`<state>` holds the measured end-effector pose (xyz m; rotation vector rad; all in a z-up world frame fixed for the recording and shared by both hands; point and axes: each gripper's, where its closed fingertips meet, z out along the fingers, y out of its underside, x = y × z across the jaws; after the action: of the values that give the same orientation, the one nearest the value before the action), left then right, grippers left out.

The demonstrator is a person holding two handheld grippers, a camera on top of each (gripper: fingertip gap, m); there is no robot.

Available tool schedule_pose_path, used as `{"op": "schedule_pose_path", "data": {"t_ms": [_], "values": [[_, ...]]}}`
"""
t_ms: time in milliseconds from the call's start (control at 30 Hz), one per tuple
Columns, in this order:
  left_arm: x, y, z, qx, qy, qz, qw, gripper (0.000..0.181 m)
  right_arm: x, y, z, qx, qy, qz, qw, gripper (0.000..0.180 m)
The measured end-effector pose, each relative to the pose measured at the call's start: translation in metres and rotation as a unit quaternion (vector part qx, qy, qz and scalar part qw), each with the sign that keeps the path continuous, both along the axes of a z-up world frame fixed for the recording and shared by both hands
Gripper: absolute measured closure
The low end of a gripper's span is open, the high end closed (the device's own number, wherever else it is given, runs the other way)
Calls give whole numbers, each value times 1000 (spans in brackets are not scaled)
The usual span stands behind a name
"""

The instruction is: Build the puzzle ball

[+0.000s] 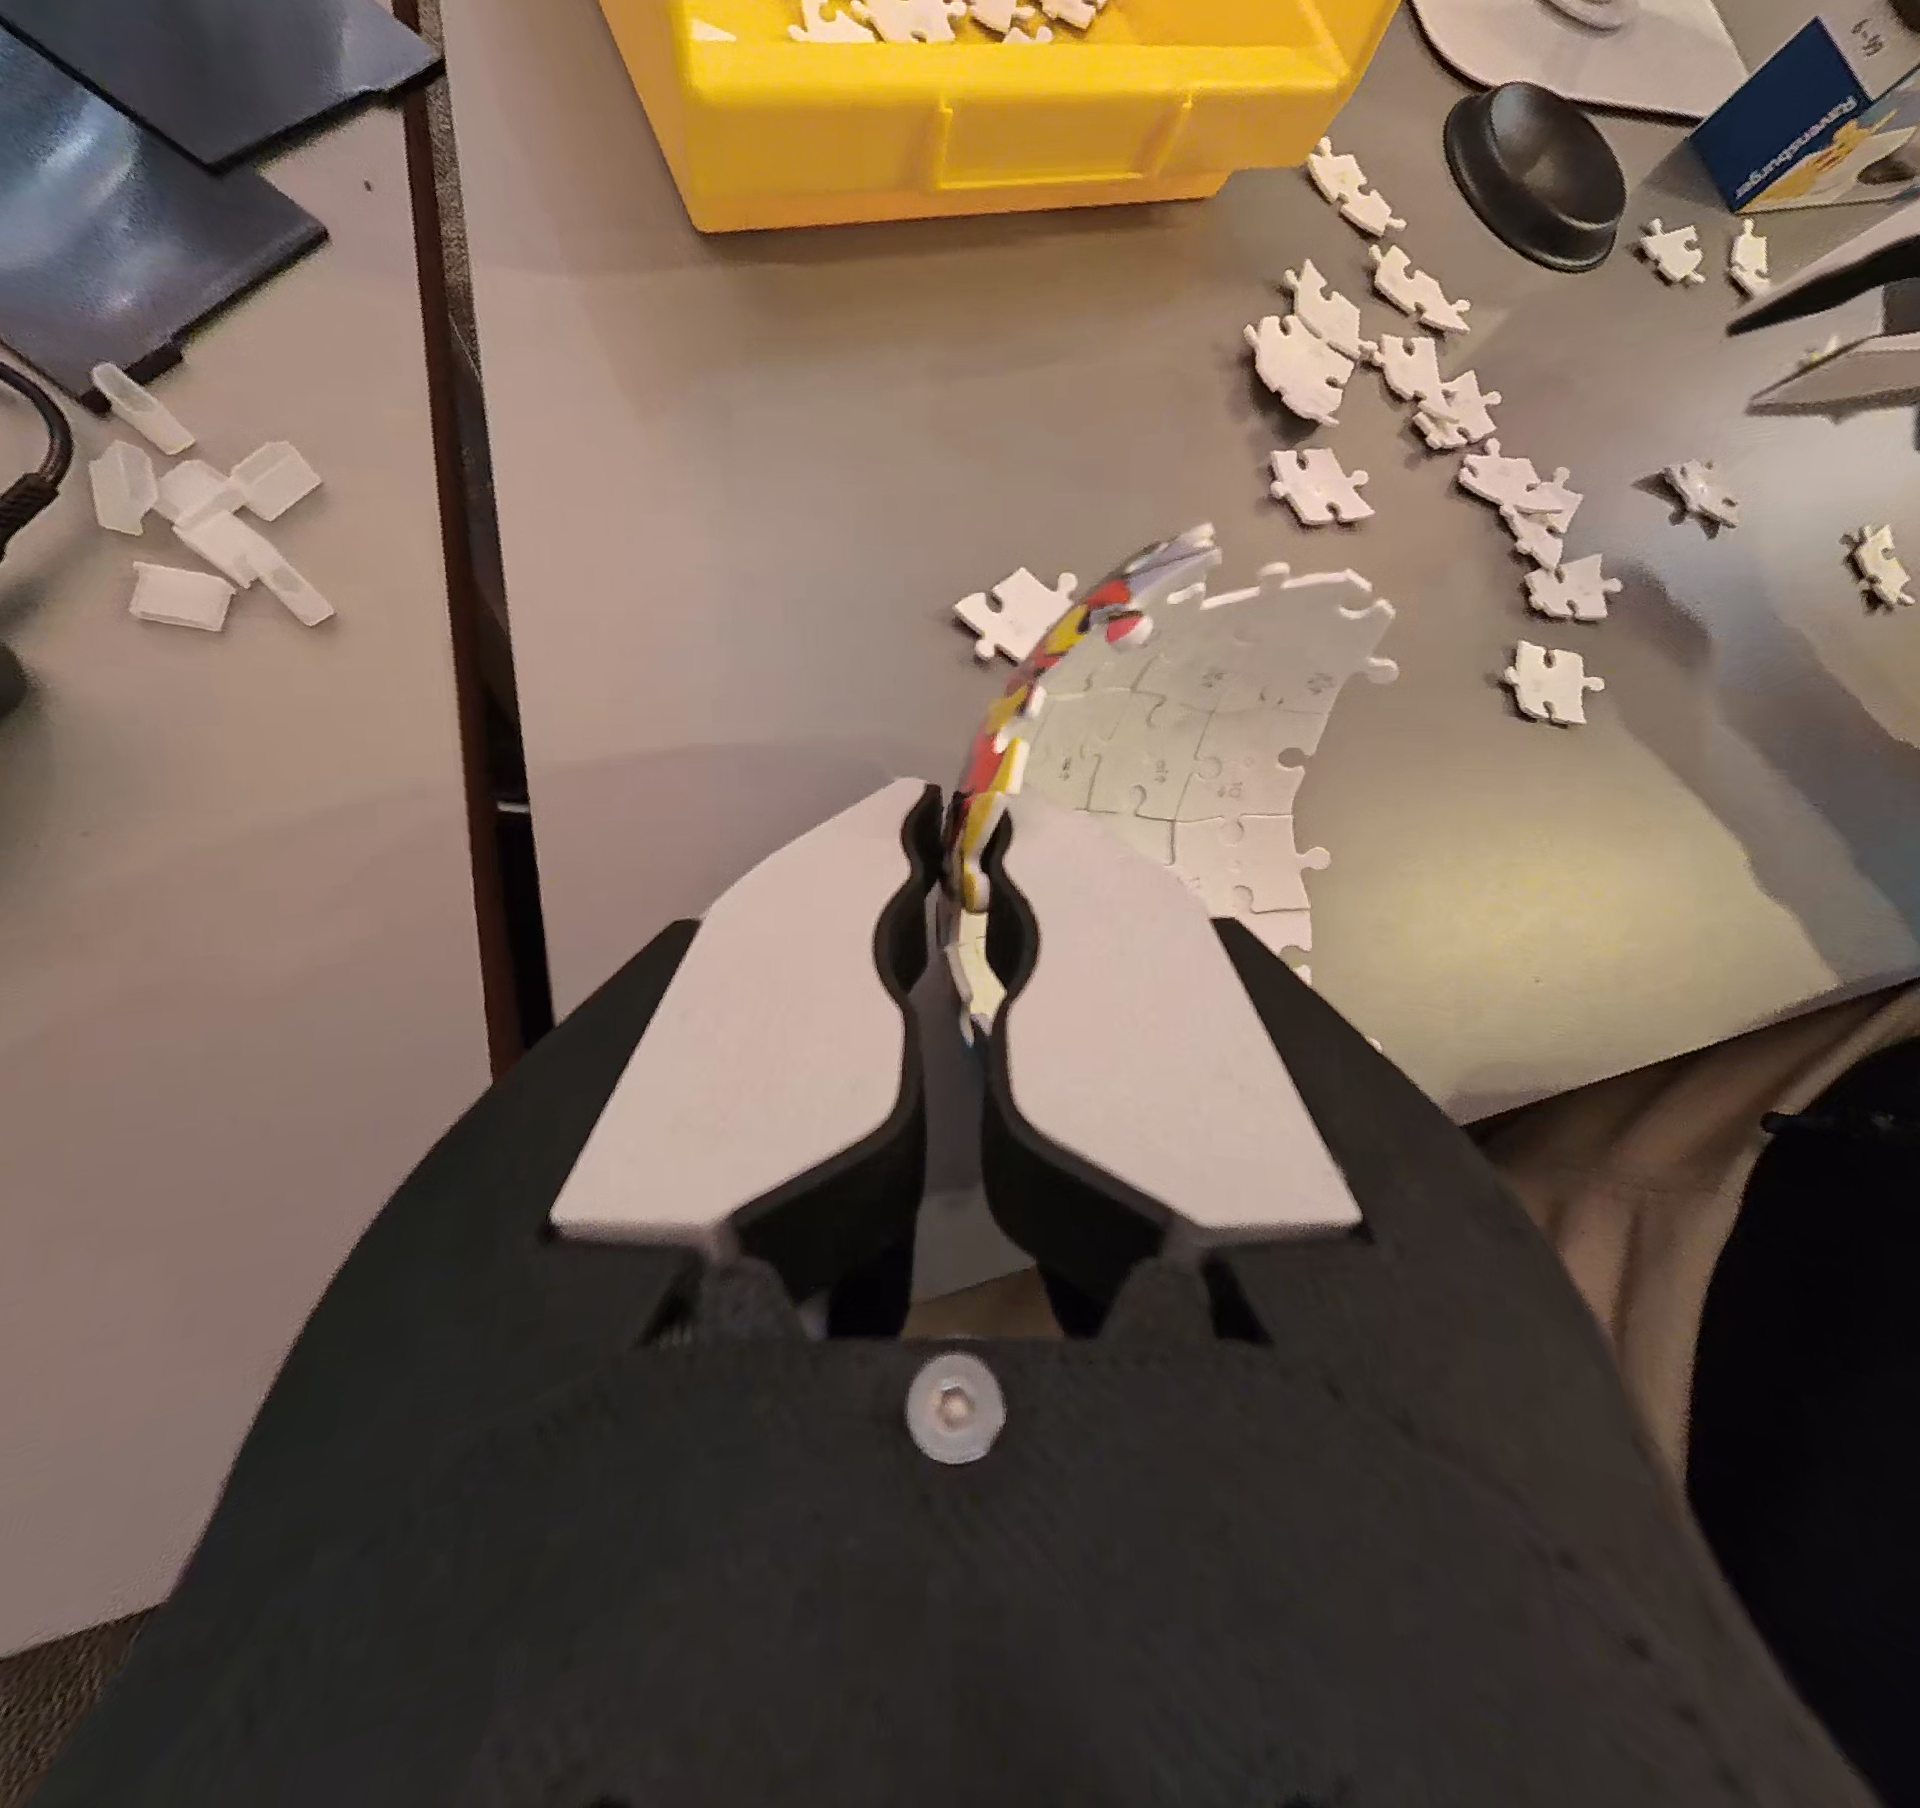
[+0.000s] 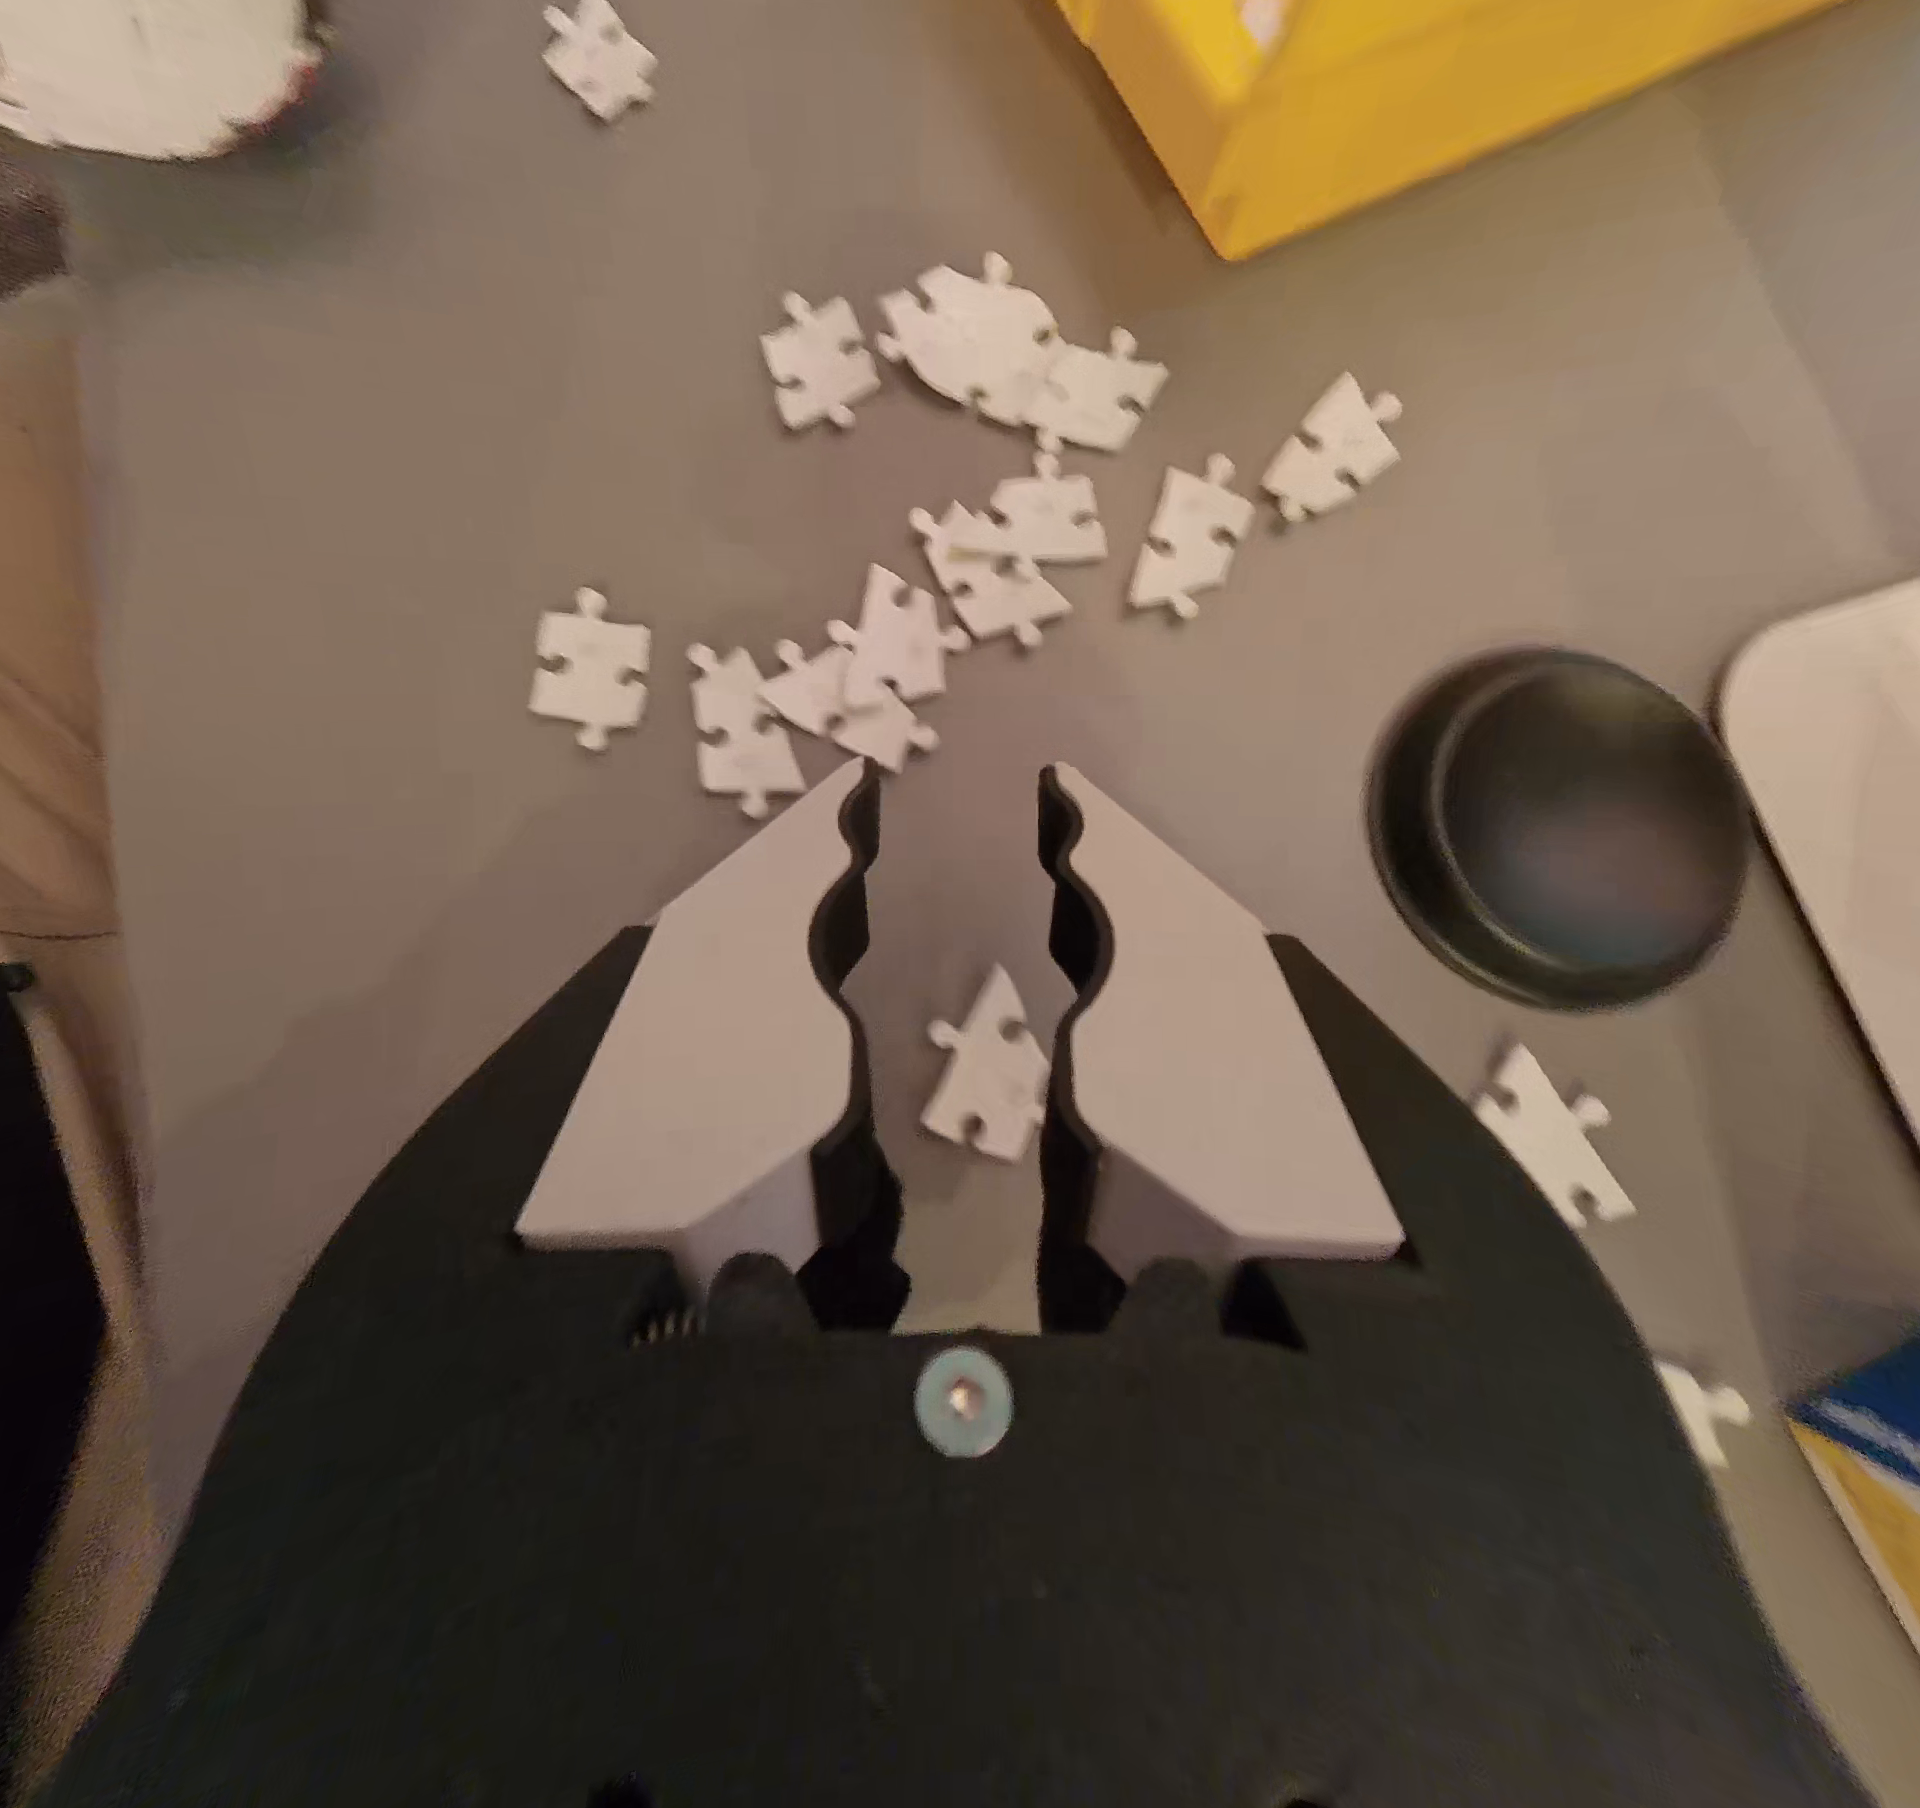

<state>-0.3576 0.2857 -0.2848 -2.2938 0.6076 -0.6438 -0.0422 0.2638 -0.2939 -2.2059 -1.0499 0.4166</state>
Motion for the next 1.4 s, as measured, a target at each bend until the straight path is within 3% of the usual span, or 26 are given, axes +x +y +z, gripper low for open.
{"op": "schedule_pose_path", "data": {"t_ms": [133, 300, 467, 567, 733, 1067, 1400], "values": [[-11, -1, 6, 1, 1, 15, 1000, 175, -68, -6, 5, 0, 40, 49, 998, 150], [-31, -1, 8, -5, 15, 45, 999, 175, -184, 21, 8, 9, 75, 100, 992, 151], [-45, 3, 8, -8, 34, 60, 998, 175, -246, 49, -21, -5, 33, 140, 990, 158], [-50, 4, 6, -10, 40, 63, 997, 175, -256, 56, -43, -22, -1, 172, 985, 166], [-55, 5, 0, -19, 43, 66, 997, 176, -258, 46, -47, -42, -12, 233, 972, 180], [-40, 5, -1, -26, 63, 45, 997, 175, -231, -2, -47, -58, -32, 340, 938, 179], [-10, 9, -4, -34, 113, -2, 993, 175, -201, -4, -36, -80, -5, 259, 963, 173]]}}
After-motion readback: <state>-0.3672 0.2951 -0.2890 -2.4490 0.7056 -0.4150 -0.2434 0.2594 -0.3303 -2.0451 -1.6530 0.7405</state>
